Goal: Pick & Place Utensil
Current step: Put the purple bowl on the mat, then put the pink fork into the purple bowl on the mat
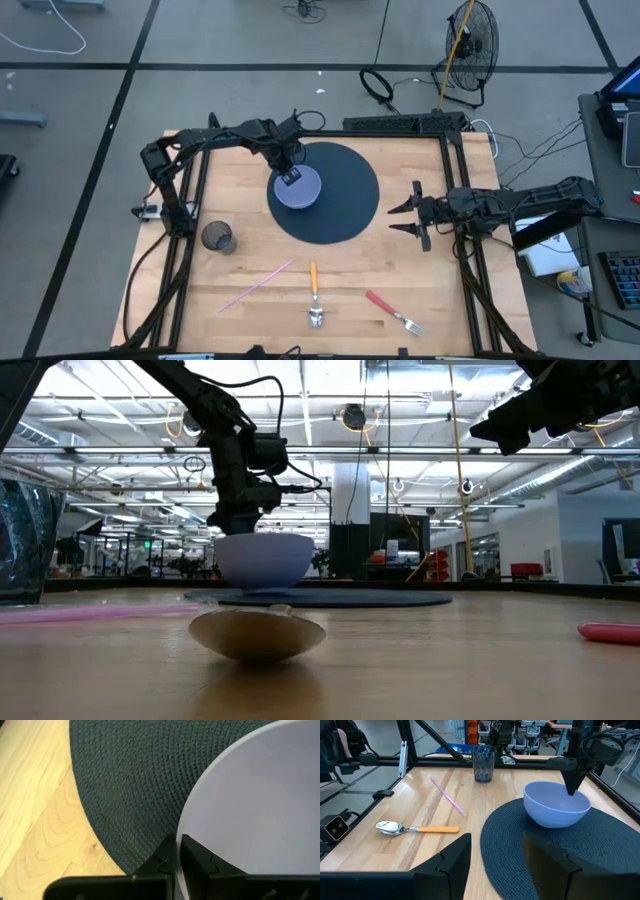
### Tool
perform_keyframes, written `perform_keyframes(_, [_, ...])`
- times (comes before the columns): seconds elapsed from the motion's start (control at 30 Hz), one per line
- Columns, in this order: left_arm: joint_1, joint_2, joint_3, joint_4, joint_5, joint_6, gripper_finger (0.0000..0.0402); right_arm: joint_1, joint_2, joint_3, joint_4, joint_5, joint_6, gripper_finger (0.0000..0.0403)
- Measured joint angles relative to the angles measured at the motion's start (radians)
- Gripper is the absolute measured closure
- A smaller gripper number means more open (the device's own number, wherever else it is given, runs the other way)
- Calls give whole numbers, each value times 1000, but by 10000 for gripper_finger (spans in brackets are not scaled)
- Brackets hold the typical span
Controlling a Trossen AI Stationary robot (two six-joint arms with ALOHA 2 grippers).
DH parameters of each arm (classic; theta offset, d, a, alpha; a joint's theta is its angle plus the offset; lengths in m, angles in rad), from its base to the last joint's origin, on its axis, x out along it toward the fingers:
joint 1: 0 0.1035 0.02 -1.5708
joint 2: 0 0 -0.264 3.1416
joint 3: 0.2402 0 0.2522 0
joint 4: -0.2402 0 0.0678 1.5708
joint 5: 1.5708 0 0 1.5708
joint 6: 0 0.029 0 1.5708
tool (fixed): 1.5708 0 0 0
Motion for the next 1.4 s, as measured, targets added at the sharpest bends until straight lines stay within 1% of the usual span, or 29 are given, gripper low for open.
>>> perform_keyframes(0.13, [0,0,1,10,3,0,395,0,0,0,0,0,0,232])
perform_keyframes(0.2, [0,0,1,17,4,-2,388,0,0,0,0,0,0,232])
perform_keyframes(0.4, [-1,5,-2,26,9,-12,324,0,0,0,0,0,0,232])
perform_keyframes(0.57, [-4,5,-2,40,12,-12,280,0,0,0,0,0,0,232])
perform_keyframes(0.8, [-6,4,-2,51,16,-9,236,0,0,0,0,0,0,232])
perform_keyframes(0.9, [-6,-19,-1,55,16,-8,222,0,0,0,0,0,0,232])
perform_keyframes(1.03, [-11,-94,0,98,7,0,210,0,0,0,0,0,0,232])
perform_keyframes(1.2, [-37,-241,0,154,5,27,204,0,0,0,7,0,3,232])
perform_keyframes(1.27, [-63,-310,0,166,-1,44,206,0,0,0,7,0,5,232])
perform_keyframes(1.4, [-156,-440,2,160,-64,68,217,0,0,0,7,0,22,232])
